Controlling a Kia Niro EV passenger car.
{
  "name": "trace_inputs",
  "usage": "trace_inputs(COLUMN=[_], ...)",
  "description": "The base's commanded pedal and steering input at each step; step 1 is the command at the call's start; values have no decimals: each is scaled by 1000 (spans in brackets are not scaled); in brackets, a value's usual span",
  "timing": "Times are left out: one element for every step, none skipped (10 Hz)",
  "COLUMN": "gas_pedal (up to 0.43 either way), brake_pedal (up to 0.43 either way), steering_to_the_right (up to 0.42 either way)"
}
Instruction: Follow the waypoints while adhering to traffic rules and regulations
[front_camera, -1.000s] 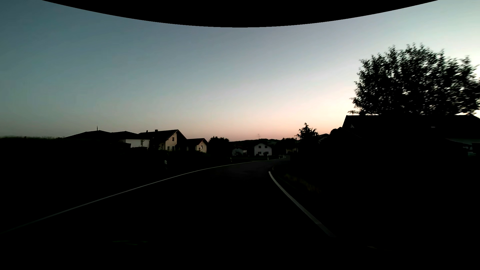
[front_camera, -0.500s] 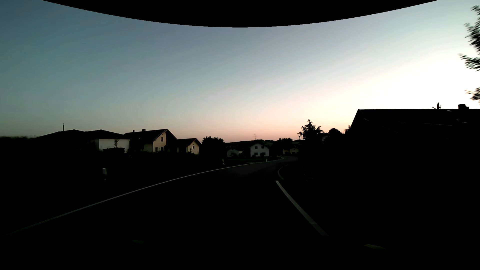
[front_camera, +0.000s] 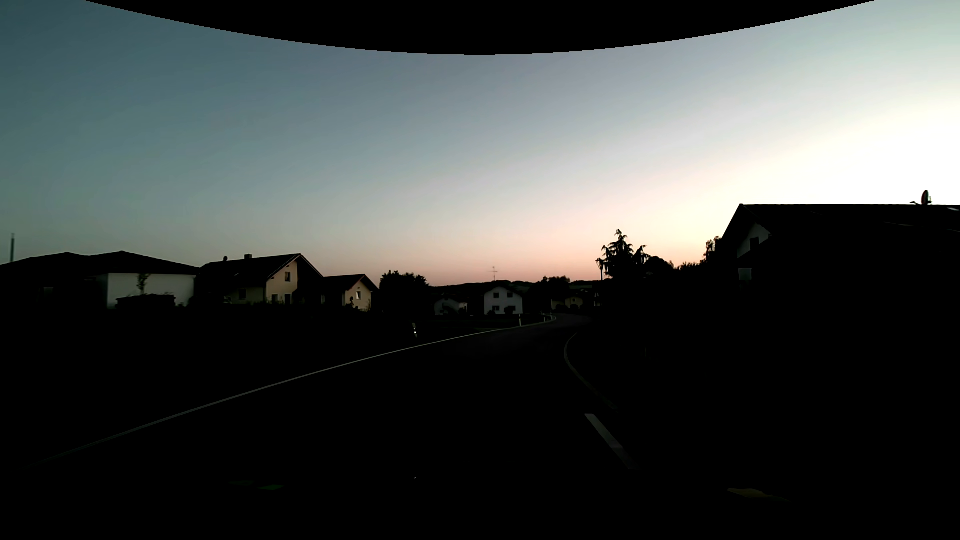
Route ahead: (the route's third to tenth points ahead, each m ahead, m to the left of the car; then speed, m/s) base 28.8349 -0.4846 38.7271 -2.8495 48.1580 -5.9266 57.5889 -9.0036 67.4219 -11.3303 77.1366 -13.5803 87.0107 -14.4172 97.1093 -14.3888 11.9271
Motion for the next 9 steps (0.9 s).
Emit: trace_inputs(gas_pedal=[47,47,39,39,39,39,39,39,39], brake_pedal=[0,0,0,0,0,0,0,0,0], steering_to_the_right=[43,47,50,50,50,50,50,49,49])
